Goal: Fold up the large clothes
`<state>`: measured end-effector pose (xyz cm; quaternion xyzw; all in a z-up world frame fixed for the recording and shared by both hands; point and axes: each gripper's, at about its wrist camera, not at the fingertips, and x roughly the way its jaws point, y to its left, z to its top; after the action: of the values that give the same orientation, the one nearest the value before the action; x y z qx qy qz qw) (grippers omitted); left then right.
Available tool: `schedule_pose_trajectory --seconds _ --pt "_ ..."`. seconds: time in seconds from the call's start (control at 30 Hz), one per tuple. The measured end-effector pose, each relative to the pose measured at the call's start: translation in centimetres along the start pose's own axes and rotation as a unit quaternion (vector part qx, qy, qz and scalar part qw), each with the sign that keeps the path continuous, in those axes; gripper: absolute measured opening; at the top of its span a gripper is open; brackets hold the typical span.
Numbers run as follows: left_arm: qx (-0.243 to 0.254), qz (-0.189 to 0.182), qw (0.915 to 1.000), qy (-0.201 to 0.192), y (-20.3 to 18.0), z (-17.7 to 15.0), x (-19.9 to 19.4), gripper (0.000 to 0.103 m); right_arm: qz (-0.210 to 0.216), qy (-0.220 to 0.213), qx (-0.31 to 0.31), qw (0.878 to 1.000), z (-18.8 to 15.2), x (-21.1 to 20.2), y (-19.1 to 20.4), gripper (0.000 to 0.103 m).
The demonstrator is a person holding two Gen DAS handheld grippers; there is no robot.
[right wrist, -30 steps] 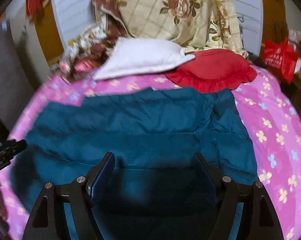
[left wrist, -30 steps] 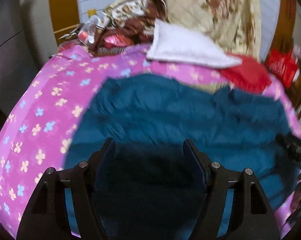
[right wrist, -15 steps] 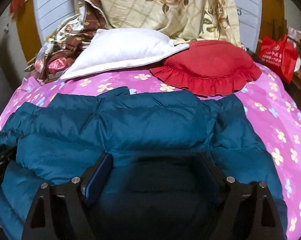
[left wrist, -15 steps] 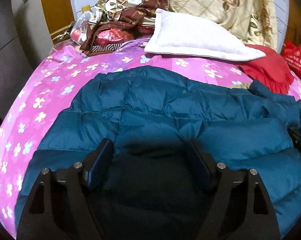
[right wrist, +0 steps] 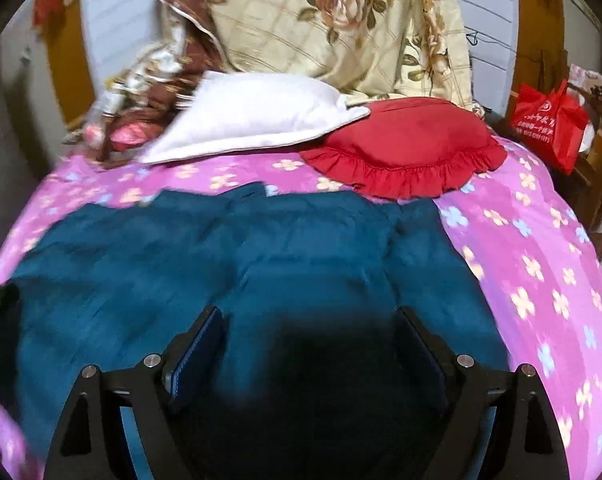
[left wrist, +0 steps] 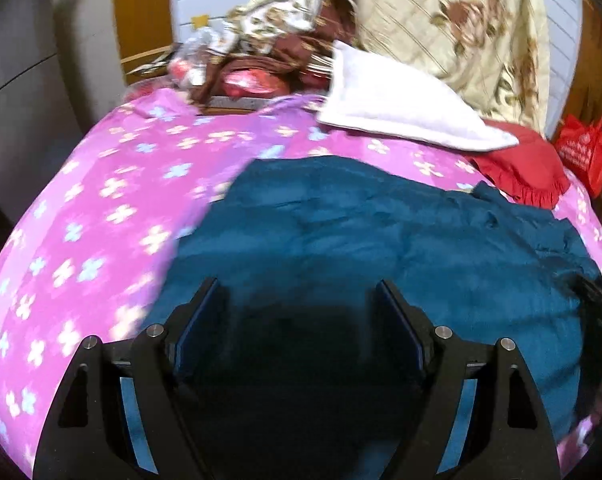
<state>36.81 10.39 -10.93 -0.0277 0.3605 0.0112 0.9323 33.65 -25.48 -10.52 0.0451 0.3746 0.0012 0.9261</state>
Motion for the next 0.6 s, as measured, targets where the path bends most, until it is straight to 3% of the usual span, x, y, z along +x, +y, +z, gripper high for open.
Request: schedule_pose_trajectory --seconds 0.1,0.17,0.33,0.37,0.47,0.6 --pt "-0.022 0.021 0.9995 0.002 3.6 -1.9 -0.9 0.079 0.019 -0.001 0.007 1.0 -3.1 -3.1 -1.9 0.086" --pt "-0.039 0.029 0.9985 0.024 5.9 -3.4 -0.1 0.08 0.023 0.003 0.022 0.999 -5.2 -4.0 -3.8 0.086" --pt "-0.137 -0.041 0.9874 0.068 9.6 -5.2 1.0 0.08 -0.017 0.026 0.06 0.998 -7.6 -3.0 -6.6 0.086" --pt "-0.143 -0.042 0.9864 0.07 9.5 -5.2 0.6 0.08 -0.03 0.033 0.068 0.997 -7.7 -2.7 -7.2 0.086" --pt "-0.133 -0.041 0.9883 0.062 9.0 -5.6 -2.0 0.08 -0.002 0.045 0.132 0.99 -8.1 -3.9 -9.2 0.086" --pt "-0.114 -0.024 0.9919 0.05 9.2 -7.3 -6.0 0.08 0.01 0.038 0.149 0.988 -9.6 -7.2 -10.4 0.086"
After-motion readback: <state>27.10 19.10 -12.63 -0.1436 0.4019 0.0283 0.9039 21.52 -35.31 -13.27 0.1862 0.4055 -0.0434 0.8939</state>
